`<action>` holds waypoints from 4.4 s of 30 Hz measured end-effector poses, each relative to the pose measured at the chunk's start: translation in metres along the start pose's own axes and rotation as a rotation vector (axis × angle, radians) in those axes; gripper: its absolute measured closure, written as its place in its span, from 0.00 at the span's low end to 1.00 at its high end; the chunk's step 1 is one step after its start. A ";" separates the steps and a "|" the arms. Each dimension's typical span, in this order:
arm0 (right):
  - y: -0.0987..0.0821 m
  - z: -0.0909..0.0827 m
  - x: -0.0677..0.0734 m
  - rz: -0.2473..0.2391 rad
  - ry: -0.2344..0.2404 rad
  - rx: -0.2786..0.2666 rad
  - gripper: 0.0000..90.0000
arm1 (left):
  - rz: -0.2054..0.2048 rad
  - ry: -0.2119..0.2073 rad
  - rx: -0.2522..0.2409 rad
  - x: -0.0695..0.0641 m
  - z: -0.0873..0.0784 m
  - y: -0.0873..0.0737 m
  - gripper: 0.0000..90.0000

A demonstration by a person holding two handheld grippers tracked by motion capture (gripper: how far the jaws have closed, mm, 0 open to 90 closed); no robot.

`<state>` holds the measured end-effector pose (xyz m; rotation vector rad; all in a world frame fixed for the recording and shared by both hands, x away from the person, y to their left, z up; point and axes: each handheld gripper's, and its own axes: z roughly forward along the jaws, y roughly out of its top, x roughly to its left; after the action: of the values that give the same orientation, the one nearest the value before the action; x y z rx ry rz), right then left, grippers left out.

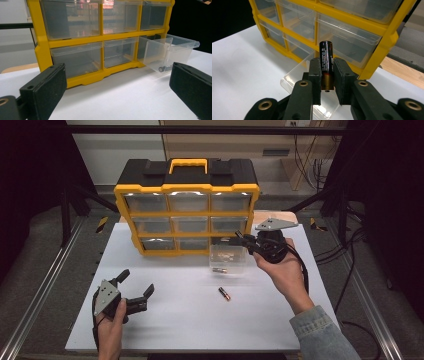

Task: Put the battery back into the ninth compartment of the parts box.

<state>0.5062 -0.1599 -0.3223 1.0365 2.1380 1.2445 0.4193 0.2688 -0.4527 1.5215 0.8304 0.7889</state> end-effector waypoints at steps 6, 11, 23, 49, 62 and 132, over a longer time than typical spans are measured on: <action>0.000 0.009 0.005 -0.015 0.004 0.021 0.85 | 0.001 -0.002 0.003 0.000 0.000 0.000 0.01; -0.001 0.020 0.008 -0.029 0.015 0.048 0.85 | -0.001 -0.004 0.002 0.000 0.000 0.000 0.01; -0.008 0.050 0.010 -0.045 0.027 0.123 0.85 | -0.008 -0.004 0.000 0.001 0.000 -0.001 0.01; -0.025 0.014 0.026 0.023 -0.006 0.106 0.12 | -0.001 -0.008 0.004 0.000 0.001 0.000 0.01; -0.070 0.005 0.031 0.091 -0.020 0.151 0.11 | 0.006 -0.009 0.007 -0.002 0.001 0.000 0.01; -0.124 0.070 0.086 0.065 0.012 0.322 0.70 | -0.003 -0.016 0.004 -0.003 0.002 0.000 0.01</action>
<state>0.4555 -0.0931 -0.4660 1.2398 2.3835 0.9531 0.4196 0.2655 -0.4532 1.5282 0.8227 0.7722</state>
